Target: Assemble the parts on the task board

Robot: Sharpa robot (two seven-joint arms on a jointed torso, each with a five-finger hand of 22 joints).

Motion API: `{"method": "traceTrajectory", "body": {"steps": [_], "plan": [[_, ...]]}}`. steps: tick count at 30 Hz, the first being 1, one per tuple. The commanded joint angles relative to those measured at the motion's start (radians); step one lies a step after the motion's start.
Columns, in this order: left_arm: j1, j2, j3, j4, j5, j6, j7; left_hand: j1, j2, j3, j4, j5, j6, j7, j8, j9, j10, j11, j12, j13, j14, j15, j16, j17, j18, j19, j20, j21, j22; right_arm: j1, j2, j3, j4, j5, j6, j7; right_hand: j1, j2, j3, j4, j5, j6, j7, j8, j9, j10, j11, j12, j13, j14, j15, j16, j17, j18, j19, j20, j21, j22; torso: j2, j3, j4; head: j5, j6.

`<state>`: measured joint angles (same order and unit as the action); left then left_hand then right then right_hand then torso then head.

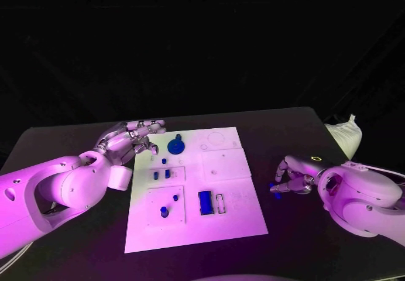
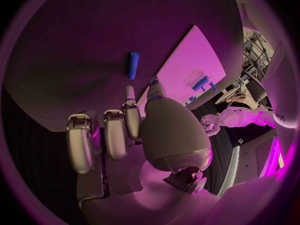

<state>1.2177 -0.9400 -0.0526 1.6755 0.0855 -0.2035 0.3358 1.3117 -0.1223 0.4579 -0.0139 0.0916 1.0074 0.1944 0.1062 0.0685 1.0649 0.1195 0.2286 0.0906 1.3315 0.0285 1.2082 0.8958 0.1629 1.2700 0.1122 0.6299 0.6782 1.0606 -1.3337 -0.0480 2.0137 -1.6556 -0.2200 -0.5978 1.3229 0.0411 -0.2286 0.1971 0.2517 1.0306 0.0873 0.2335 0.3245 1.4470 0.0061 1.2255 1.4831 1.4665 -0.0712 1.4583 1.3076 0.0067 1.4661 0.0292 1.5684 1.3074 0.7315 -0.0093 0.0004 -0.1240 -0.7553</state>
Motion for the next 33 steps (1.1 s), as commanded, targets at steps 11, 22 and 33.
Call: {"method": "traceTrajectory", "body": {"steps": [11,22,33], "plan": [[0.000,-0.006,0.000,0.004,0.001,0.020,0.006,0.001,0.012,-0.005,-0.001,-0.003,-0.006,-0.002,0.005,0.001,-0.008,-0.002,0.003,0.002,-0.008,-0.001,0.000,-0.001,0.019,0.000,0.010,-0.005,-0.001,-0.044,0.049,-0.001,-0.041,-0.055,0.039,-0.017,0.023,0.015,0.004,-0.006,0.005,0.013,0.000,-0.019,-0.010,0.009,-0.001,0.000,-0.102,0.069,0.006,0.006,0.074,-0.007,0.105,0.011,0.002,0.263,0.001,0.0007,0.0016,0.008,-0.009],[0.000,-0.007,0.000,0.002,0.001,0.020,0.006,0.001,0.012,-0.005,-0.001,-0.003,-0.006,-0.002,0.005,0.001,-0.008,-0.002,0.003,0.002,-0.008,-0.001,0.000,-0.001,0.019,0.000,0.010,-0.005,-0.001,-0.048,0.056,-0.001,-0.055,-0.072,0.049,-0.020,0.031,0.022,0.007,-0.007,-0.001,0.020,0.000,-0.032,-0.018,0.010,-0.001,0.002,-0.100,0.070,0.006,0.008,0.078,-0.007,0.105,0.011,0.002,0.263,0.001,0.0012,0.0019,0.006,-0.008],[0.000,-0.007,-0.001,0.001,0.001,0.021,0.004,0.001,0.013,-0.006,-0.002,-0.003,-0.006,-0.003,0.007,0.001,-0.009,-0.002,0.007,0.002,-0.009,-0.002,0.000,-0.002,0.019,0.000,0.010,-0.006,-0.001,-0.061,0.081,-0.001,-0.059,-0.073,0.056,-0.019,0.042,0.023,0.008,-0.013,-0.010,0.035,-0.002,-0.040,-0.025,0.012,-0.002,0.006,-0.097,0.070,0.005,0.009,0.081,-0.007,0.105,0.010,0.002,0.263,0.001,0.0009,0.0034,0.005,-0.010]]}}
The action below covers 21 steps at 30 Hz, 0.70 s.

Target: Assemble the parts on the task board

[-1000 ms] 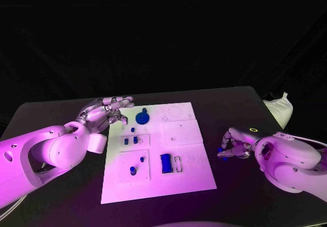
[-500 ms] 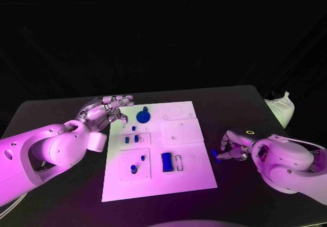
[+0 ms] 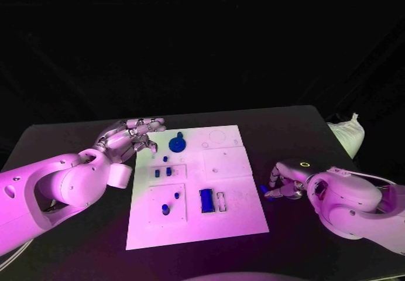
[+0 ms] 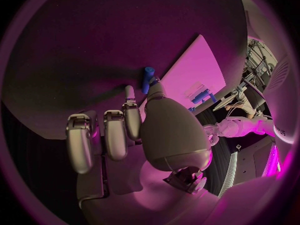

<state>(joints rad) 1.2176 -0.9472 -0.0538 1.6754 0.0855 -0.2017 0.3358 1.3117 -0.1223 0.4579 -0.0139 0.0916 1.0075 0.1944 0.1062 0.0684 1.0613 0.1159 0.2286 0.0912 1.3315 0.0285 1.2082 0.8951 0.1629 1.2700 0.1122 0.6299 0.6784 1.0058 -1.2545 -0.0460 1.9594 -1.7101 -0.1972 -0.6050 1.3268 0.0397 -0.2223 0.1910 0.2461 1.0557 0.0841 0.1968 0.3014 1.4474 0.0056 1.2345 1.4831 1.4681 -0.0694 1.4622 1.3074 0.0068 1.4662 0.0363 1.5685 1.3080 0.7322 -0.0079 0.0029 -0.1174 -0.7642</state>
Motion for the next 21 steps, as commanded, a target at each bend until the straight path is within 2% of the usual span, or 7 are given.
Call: {"method": "traceTrajectory", "body": {"steps": [1,4,9,11,14,21], "plan": [[0.000,0.000,0.000,0.001,0.001,0.020,0.004,0.001,0.013,-0.006,-0.002,-0.003,-0.006,-0.003,0.007,0.001,-0.006,0.001,0.007,0.001,-0.009,-0.002,0.000,-0.001,0.019,0.000,0.010,-0.006,-0.002,-0.007,0.003,-0.003,-0.004,-0.018,0.036,-0.011,0.040,0.025,0.003,-0.007,-0.005,0.012,0.000,-0.005,-0.003,0.012,-0.002,-0.003,-0.097,0.069,0.003,0.006,0.082,-0.007,0.105,0.003,0.002,0.263,0.000,-0.0008,0.0006,0.000,-0.003],[0.000,0.000,0.000,0.002,0.001,0.020,0.003,0.001,0.013,-0.006,-0.002,-0.003,-0.006,-0.003,0.007,0.001,-0.006,0.001,0.007,0.001,-0.009,-0.002,0.000,-0.001,0.019,0.000,0.010,-0.006,-0.002,-0.011,0.008,-0.003,-0.003,-0.014,0.042,-0.011,0.048,0.029,0.007,-0.011,-0.008,0.020,-0.002,-0.007,-0.005,0.013,-0.004,-0.002,-0.096,0.069,0.002,0.006,0.083,-0.007,0.105,0.003,0.002,0.263,0.000,-0.0014,-0.0002,0.000,-0.004],[0.000,-0.001,0.000,0.003,0.001,0.020,0.003,0.001,0.013,-0.006,-0.002,-0.003,-0.006,-0.003,0.007,0.001,-0.006,0.001,0.007,0.001,-0.009,-0.002,0.000,-0.001,0.019,0.000,0.010,-0.006,-0.002,-0.018,0.018,-0.003,-0.007,-0.011,0.052,-0.010,0.093,0.046,0.038,-0.034,-0.041,0.035,-0.007,-0.021,-0.015,0.012,-0.009,-0.004,-0.095,0.069,-0.003,0.008,0.086,-0.007,0.105,-0.001,0.002,0.263,0.001,-0.0007,0.0006,0.000,-0.006],[0.000,-0.001,0.000,0.003,0.001,0.020,0.002,0.001,0.013,-0.006,-0.002,-0.003,-0.006,-0.003,0.007,0.001,-0.006,0.001,0.007,0.001,-0.009,-0.002,0.000,-0.001,0.019,0.000,0.010,-0.006,-0.002,-0.021,0.021,-0.003,-0.011,-0.011,0.055,-0.010,0.122,0.055,0.062,-0.050,-0.082,0.040,-0.008,-0.029,-0.020,0.011,-0.011,-0.006,-0.095,0.069,-0.005,0.008,0.088,-0.007,0.105,-0.004,0.002,0.263,0.001,-0.0003,0.0015,0.000,-0.006],[0.000,-0.002,0.000,0.003,0.000,0.020,0.002,0.001,0.013,-0.006,-0.002,-0.003,-0.006,-0.003,0.007,0.001,-0.006,0.001,0.007,0.001,-0.009,-0.002,0.000,-0.001,0.019,0.000,0.010,-0.006,-0.002,-0.026,0.026,-0.003,-0.016,-0.016,0.059,-0.008,0.151,0.063,0.093,-0.069,-0.114,0.045,-0.008,-0.041,-0.028,0.011,-0.011,-0.008,-0.095,0.069,-0.005,0.008,0.089,-0.007,0.105,-0.005,0.002,0.263,0.000,0.0000,0.0016,0.002,-0.007],[0.000,-0.004,0.000,0.005,0.000,0.020,0.002,0.001,0.013,-0.006,-0.002,-0.003,-0.006,-0.003,0.007,0.001,-0.006,0.001,0.007,0.001,-0.009,-0.002,0.000,-0.001,0.019,0.000,0.010,-0.006,-0.002,-0.032,0.041,-0.003,-0.025,-0.029,0.078,-0.007,0.189,0.067,0.147,-0.105,-0.129,0.063,-0.010,-0.054,-0.037,0.011,-0.013,-0.010,-0.094,0.071,-0.007,0.012,0.098,-0.007,0.105,-0.006,0.002,0.263,0.001,-0.0002,0.0028,0.003,-0.009]]}}
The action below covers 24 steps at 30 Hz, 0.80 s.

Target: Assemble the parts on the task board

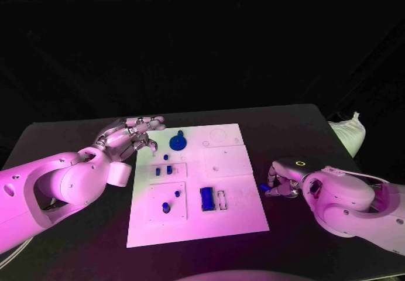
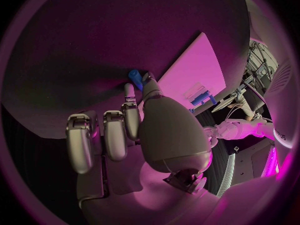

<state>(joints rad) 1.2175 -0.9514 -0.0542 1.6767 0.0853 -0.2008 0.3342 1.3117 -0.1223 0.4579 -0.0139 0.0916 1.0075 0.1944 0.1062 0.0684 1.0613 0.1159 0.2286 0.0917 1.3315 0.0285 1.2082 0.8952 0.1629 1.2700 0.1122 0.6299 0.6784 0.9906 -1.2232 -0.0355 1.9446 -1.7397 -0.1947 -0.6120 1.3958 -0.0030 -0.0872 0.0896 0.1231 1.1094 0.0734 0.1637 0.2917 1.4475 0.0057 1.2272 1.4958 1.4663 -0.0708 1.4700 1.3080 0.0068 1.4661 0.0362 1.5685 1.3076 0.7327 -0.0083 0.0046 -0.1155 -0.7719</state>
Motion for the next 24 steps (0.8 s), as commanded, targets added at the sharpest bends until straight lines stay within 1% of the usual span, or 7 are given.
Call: {"method": "traceTrajectory", "body": {"steps": [1,6,11,16,19,21,24], "plan": [[0.000,0.000,0.000,0.003,0.000,0.019,0.004,0.001,0.013,-0.006,-0.002,-0.003,-0.006,-0.003,0.007,0.001,-0.006,0.001,0.007,0.001,-0.009,-0.002,0.000,-0.001,0.019,0.000,0.010,-0.006,-0.002,-0.018,0.012,-0.013,-0.011,-0.001,0.079,0.000,0.123,0.111,0.019,-0.007,-0.006,0.013,0.000,-0.022,-0.028,0.011,-0.013,-0.004,-0.107,0.073,-0.005,0.006,0.100,-0.007,0.105,-0.006,0.002,0.263,0.000,0.0007,0.0007,0.002,-0.001],[0.000,-0.002,0.000,0.005,0.000,0.019,0.003,0.001,0.013,-0.006,-0.002,-0.003,-0.006,-0.003,0.007,0.001,-0.006,0.001,0.007,0.001,-0.009,-0.002,0.000,-0.001,0.019,0.000,0.010,-0.006,-0.002,-0.025,0.027,-0.013,-0.017,-0.016,0.090,0.000,0.133,0.112,0.055,-0.028,-0.016,0.026,-0.002,-0.027,-0.031,0.012,-0.015,-0.005,-0.107,0.074,-0.006,0.009,0.105,-0.007,0.105,-0.007,0.002,0.263,0.001,0.0008,-0.0007,0.004,-0.004],[0.000,-0.003,0.000,0.006,-0.002,0.019,0.002,0.001,0.013,-0.006,-0.003,-0.002,-0.008,-0.002,0.007,0.001,-0.008,0.001,0.009,0.001,-0.009,-0.002,0.000,-0.002,0.019,0.000,0.010,-0.006,-0.002,-0.036,0.037,-0.013,-0.019,-0.040,0.090,-0.003,0.126,0.112,0.077,-0.035,-0.023,0.031,-0.002,-0.032,-0.034,0.013,-0.015,-0.006,-0.107,0.074,-0.007,0.009,0.107,-0.007,0.105,-0.007,0.002,0.263,0.001,0.0003,-0.0007,0.004,-0.006],[0.000,-0.004,0.000,0.008,-0.003,0.019,0.002,0.001,0.013,-0.006,-0.003,-0.002,-0.008,-0.002,0.007,0.001,-0.008,0.001,0.009,0.001,-0.009,-0.002,0.000,-0.002,0.019,0.000,0.010,-0.006,-0.002,-0.041,0.042,-0.013,-0.020,-0.057,0.083,-0.017,0.113,0.111,0.093,-0.035,-0.019,0.034,-0.003,-0.036,-0.036,0.016,-0.015,-0.004,-0.105,0.075,-0.007,0.011,0.110,-0.007,0.105,-0.006,0.002,0.263,0.001,0.0006,0.0006,0.005,-0.008],[0.000,-0.004,0.000,0.008,-0.003,0.019,0.002,0.001,0.013,-0.006,-0.003,-0.002,-0.008,-0.002,0.007,0.001,-0.008,0.001,0.009,0.001,-0.009,-0.002,0.000,-0.002,0.019,0.000,0.010,-0.006,-0.002,-0.042,0.042,-0.013,-0.017,-0.050,0.067,-0.024,0.095,0.121,0.120,-0.028,-0.005,0.038,-0.005,-0.041,-0.038,0.022,-0.016,0.008,-0.099,0.075,-0.008,0.012,0.113,-0.007,0.105,-0.006,0.002,0.263,0.000,0.0010,0.0001,0.006,-0.009],[0.000,-0.005,0.000,0.008,-0.003,0.019,0.002,0.001,0.013,-0.006,-0.003,-0.002,-0.008,-0.002,0.007,0.001,-0.008,0.001,0.009,0.001,-0.009,-0.002,0.000,-0.002,0.019,0.000,0.010,-0.006,-0.002,-0.042,0.040,-0.012,-0.014,-0.034,0.060,-0.027,0.089,0.125,0.140,-0.027,-0.001,0.039,-0.005,-0.044,-0.040,0.025,-0.017,0.013,-0.096,0.075,-0.008,0.012,0.113,-0.007,0.105,-0.007,0.002,0.263,0.000,0.0012,-0.0005,0.007,-0.009],[0.000,-0.005,0.000,0.009,-0.004,0.018,0.002,0.001,0.013,-0.006,-0.003,-0.002,-0.008,-0.002,0.007,0.001,-0.008,0.001,0.009,0.001,-0.009,-0.002,0.000,-0.002,0.019,0.000,0.010,-0.006,-0.002,-0.042,0.036,-0.011,-0.010,-0.004,0.056,-0.031,0.081,0.130,0.167,-0.024,0.000,0.041,-0.005,-0.048,-0.042,0.027,-0.017,0.016,-0.093,0.075,-0.008,0.013,0.115,-0.007,0.105,-0.007,0.002,0.263,0.000,0.0014,0.0001,0.005,-0.009]]}}
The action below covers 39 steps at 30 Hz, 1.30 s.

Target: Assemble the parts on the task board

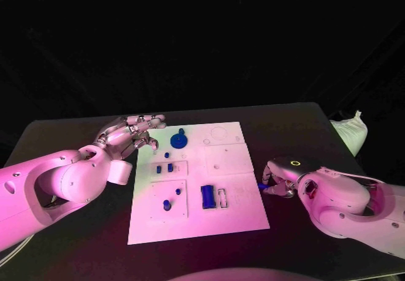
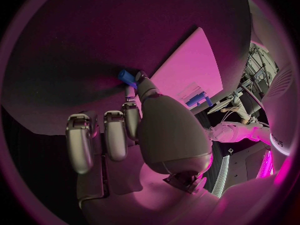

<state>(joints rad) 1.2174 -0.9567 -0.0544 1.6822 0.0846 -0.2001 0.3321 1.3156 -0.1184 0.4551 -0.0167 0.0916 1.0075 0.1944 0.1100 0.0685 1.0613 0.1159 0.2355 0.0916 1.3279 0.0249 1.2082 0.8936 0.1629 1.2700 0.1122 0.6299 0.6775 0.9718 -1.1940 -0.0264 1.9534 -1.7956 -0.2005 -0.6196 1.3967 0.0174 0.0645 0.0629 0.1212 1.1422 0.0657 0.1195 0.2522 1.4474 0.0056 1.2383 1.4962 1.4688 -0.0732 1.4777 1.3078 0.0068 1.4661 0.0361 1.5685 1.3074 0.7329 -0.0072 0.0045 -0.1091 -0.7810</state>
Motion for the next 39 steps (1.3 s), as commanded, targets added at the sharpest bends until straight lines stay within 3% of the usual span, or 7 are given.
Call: {"method": "traceTrajectory", "body": {"steps": [1,5,7,13,23,28,39], "plan": [[0.000,0.000,0.000,0.004,-0.003,0.018,0.004,-0.002,0.010,-0.003,0.000,-0.002,-0.008,-0.002,0.003,0.001,-0.008,0.001,0.002,0.001,-0.006,0.002,0.000,-0.001,0.019,0.000,0.010,-0.006,-0.001,-0.023,0.005,-0.019,-0.018,0.060,0.062,-0.025,0.075,0.113,0.035,0.003,-0.002,0.008,0.002,-0.007,-0.004,0.028,-0.016,0.006,-0.092,0.073,-0.006,0.005,0.116,-0.007,0.105,-0.007,0.002,0.263,0.000,-0.0002,0.0005,-0.001,0.000],[0.000,0.000,0.000,0.004,-0.003,0.016,0.004,-0.002,0.010,-0.003,0.000,-0.002,-0.008,-0.002,0.003,0.001,-0.008,0.001,0.002,0.001,-0.006,0.002,0.000,-0.001,0.019,0.000,0.010,-0.006,-0.001,-0.022,-0.006,-0.017,-0.020,0.102,0.066,-0.029,0.042,0.113,0.144,0.008,-0.050,0.014,0.004,-0.020,-0.012,0.030,-0.015,0.008,-0.088,0.073,-0.004,0.006,0.118,-0.007,0.105,-0.006,0.002,0.263,0.000,-0.0008,0.0009,-0.003,-0.001],[0.000,0.000,0.000,0.004,-0.003,0.016,0.003,-0.002,0.010,-0.003,0.000,-0.002,-0.008,-0.002,0.003,0.001,-0.008,0.001,0.002,0.001,-0.006,0.002,0.000,-0.001,0.019,0.000,0.010,-0.006,-0.001,-0.022,-0.009,-0.017,-0.021,0.119,0.069,-0.030,0.001,0.092,0.231,0.014,-0.056,0.025,0.005,-0.026,-0.017,0.030,-0.012,0.003,-0.087,0.073,-0.004,0.006,0.119,-0.007,0.105,-0.004,0.002,0.263,-0.001,-0.0004,0.0003,-0.002,-0.002],[0.000,0.000,0.000,0.005,-0.006,0.015,0.001,-0.001,0.010,-0.003,-0.001,-0.002,-0.008,-0.002,0.004,0.001,-0.009,0.001,0.003,0.001,-0.006,0.002,0.000,-0.002,0.019,0.000,0.010,-0.006,-0.001,-0.020,-0.018,-0.016,-0.031,0.185,0.083,-0.027,-0.059,0.036,0.296,0.026,-0.065,0.027,0.007,-0.034,-0.021,0.027,-0.013,-0.013,-0.093,0.074,-0.002,0.006,0.121,-0.007,0.105,-0.004,0.002,0.263,-0.001,-0.0004,0.0005,-0.004,-0.004],[0.000,0.002,0.000,0.004,-0.010,0.017,-0.001,0.000,0.011,-0.003,-0.002,-0.002,-0.009,-0.002,0.004,0.001,-0.010,0.001,0.004,0.001,-0.007,0.002,0.000,-0.003,0.019,0.000,0.010,-0.007,-0.001,-0.005,-0.037,-0.014,-0.028,0.203,0.026,-0.022,-0.091,-0.023,0.329,0.017,-0.066,0.033,0.007,-0.037,-0.022,0.029,-0.014,-0.012,-0.090,0.074,-0.002,0.006,0.123,-0.007,0.105,-0.005,0.002,0.263,-0.001,0.0011,-0.0005,-0.005,0.000],[0.000,0.006,0.000,0.003,-0.010,0.018,-0.001,0.000,0.011,-0.003,-0.002,-0.002,-0.009,-0.002,0.004,0.001,-0.010,0.001,0.004,0.001,-0.007,0.002,0.000,-0.003,0.019,0.000,0.010,-0.007,-0.001,0.037,-0.058,-0.013,-0.001,0.199,-0.071,-0.014,-0.123,-0.054,0.319,0.027,-0.068,0.040,0.005,-0.036,-0.020,0.033,-0.014,-0.003,-0.085,0.074,-0.002,0.006,0.124,-0.007,0.105,-0.005,0.002,0.263,-0.001,-0.0005,0.0021,-0.009,0.002],[0.000,0.010,0.000,0.002,-0.011,0.021,0.000,0.000,0.011,-0.003,-0.002,-0.002,-0.009,-0.002,0.004,0.001,-0.010,0.001,0.004,0.001,-0.007,0.002,0.000,-0.003,0.019,0.000,0.010,-0.007,-0.001,0.091,-0.074,-0.012,0.055,0.208,-0.146,-0.011,-0.137,-0.065,0.313,0.034,-0.069,0.045,0.004,-0.035,-0.020,0.036,-0.016,0.005,-0.081,0.075,-0.003,0.008,0.126,-0.007,0.105,-0.006,0.002,0.263,0.002,-0.0004,0.0030,-0.003,0.005]]}}
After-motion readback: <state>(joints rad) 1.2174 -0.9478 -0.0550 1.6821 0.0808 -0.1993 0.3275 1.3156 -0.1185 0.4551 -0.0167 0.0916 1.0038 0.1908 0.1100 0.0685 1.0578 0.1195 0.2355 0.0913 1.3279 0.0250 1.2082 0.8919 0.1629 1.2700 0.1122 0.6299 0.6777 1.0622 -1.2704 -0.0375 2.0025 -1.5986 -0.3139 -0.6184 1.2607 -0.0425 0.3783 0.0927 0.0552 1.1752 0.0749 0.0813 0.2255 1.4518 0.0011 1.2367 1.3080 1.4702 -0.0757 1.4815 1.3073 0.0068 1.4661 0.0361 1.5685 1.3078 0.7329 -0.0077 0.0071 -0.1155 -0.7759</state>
